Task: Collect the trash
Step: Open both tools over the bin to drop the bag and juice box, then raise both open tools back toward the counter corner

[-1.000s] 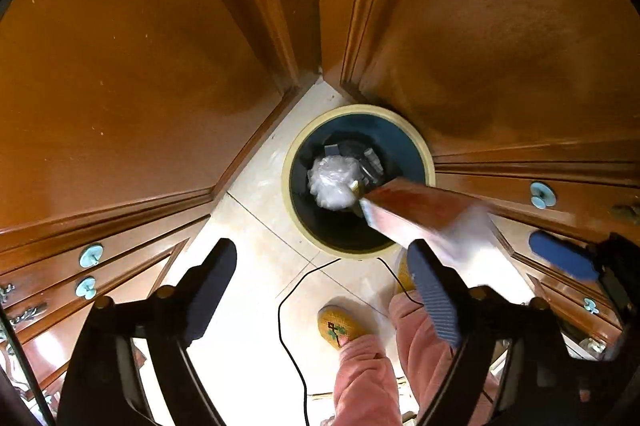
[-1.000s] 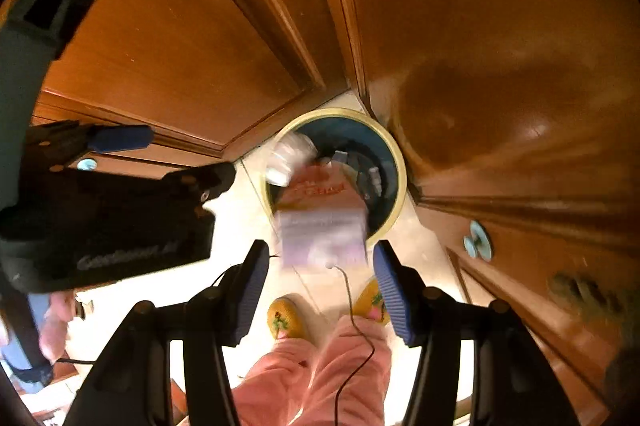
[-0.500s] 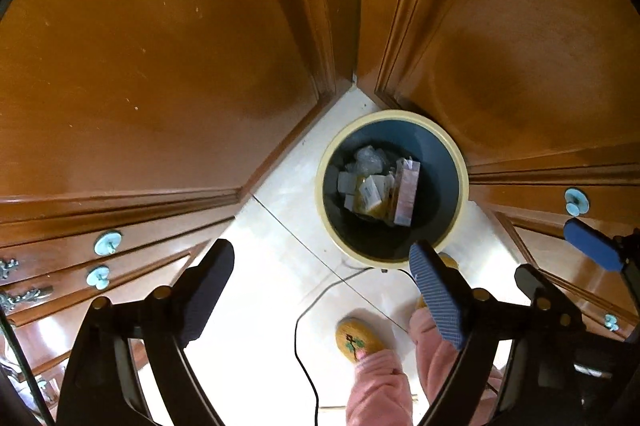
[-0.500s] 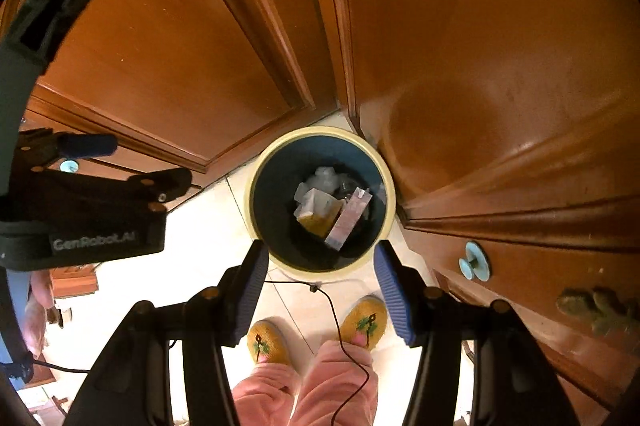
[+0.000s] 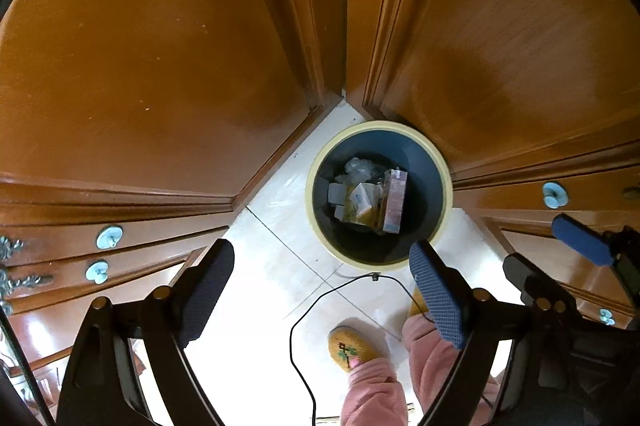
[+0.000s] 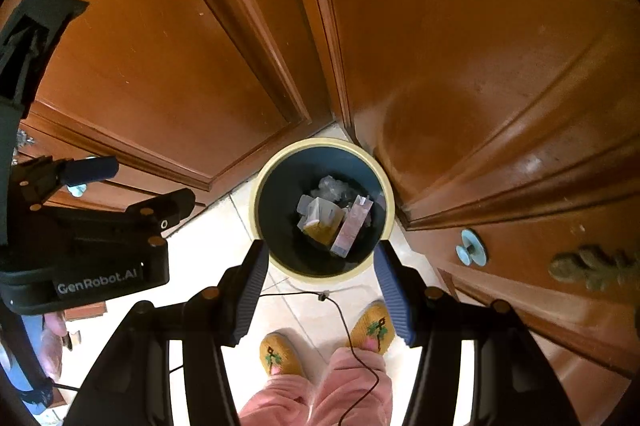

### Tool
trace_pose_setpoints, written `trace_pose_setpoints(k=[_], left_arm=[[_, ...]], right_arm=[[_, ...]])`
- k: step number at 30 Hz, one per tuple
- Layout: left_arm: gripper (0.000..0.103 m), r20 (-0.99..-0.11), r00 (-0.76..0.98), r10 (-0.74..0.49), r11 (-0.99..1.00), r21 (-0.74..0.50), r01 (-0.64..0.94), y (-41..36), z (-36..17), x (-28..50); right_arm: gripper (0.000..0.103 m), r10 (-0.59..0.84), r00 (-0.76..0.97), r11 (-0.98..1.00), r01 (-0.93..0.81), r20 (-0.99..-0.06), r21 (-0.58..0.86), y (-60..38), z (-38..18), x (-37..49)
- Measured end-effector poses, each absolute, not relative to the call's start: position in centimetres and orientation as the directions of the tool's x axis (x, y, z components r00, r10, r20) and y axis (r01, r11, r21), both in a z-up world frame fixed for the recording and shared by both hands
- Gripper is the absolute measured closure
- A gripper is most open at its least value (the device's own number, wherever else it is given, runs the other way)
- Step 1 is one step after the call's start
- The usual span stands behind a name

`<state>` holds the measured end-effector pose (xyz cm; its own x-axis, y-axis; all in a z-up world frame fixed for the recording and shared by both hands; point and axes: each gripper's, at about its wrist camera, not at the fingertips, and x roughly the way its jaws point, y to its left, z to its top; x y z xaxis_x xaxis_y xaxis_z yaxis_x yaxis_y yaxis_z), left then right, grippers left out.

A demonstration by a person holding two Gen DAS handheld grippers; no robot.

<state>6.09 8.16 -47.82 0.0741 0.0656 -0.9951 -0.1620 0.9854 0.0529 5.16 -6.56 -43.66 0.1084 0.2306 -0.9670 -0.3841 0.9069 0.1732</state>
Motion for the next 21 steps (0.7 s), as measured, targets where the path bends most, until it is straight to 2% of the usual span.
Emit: trace_pose_setpoints(k=[8,21], left_arm=[[0.015,-0.990,0.141,0.029,0.989,0.008,-0.148,7.6,-41.6,4.0],[0.015,-0.950,0.311,0.028,0.993,-0.009,-0.114,6.9,-26.7,1.4]], right_arm=[[0.048,0.262,0.159,0.917,-0.350,-0.952,0.193,-7.7,-38.5,3.6],[0.048,0.332,0.319,0.920,-0.318,-0.888,0.230,-9.7,-26.0,0.6]])
